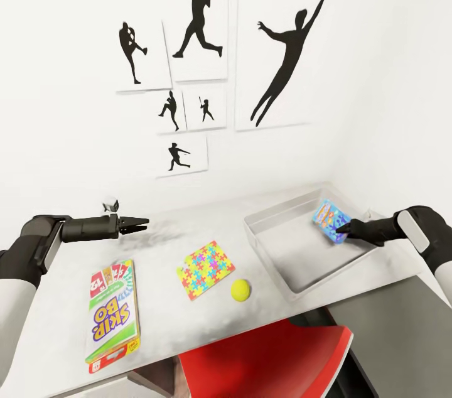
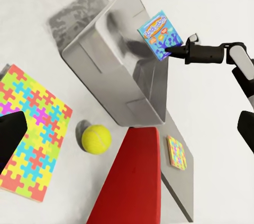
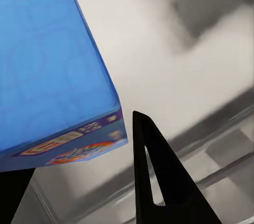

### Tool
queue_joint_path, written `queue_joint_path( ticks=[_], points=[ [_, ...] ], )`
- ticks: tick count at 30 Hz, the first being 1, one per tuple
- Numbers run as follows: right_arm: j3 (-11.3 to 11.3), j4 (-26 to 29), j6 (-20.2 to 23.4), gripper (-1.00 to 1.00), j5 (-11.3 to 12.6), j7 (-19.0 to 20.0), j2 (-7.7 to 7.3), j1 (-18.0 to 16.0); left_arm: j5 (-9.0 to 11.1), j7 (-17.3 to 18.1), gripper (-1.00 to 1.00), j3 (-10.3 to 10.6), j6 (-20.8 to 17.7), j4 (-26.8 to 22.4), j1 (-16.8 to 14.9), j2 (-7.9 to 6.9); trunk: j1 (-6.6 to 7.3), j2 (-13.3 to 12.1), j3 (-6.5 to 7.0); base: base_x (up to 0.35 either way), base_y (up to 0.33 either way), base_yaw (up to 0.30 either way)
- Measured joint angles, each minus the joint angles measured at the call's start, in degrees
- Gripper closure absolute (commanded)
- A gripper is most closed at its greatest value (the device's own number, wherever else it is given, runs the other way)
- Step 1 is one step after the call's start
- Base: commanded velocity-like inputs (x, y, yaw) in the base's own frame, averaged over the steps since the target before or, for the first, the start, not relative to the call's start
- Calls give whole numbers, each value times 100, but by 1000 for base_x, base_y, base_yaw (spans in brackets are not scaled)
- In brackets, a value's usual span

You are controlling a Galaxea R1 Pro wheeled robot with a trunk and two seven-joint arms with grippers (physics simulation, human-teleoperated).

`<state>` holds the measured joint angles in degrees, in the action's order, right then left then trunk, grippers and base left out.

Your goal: Put all the toys in the child's room - the three board games (two on the bed and one on the table), the two jigsaw puzzles on the table, and the tennis ball on the table - inside the toy box on the table in the child's room.

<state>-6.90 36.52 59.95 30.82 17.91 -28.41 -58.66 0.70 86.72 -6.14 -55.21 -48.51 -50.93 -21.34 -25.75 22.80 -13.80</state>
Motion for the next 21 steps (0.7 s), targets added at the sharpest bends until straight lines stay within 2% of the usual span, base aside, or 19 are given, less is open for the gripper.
queue_joint_path(
  ticks=[21],
  points=[
    [15, 2, -1, 100, 16, -22, 44, -7, 0, 0, -100, 15, -9, 0, 0, 8, 0, 0, -176, 0, 0, 0]
  ],
)
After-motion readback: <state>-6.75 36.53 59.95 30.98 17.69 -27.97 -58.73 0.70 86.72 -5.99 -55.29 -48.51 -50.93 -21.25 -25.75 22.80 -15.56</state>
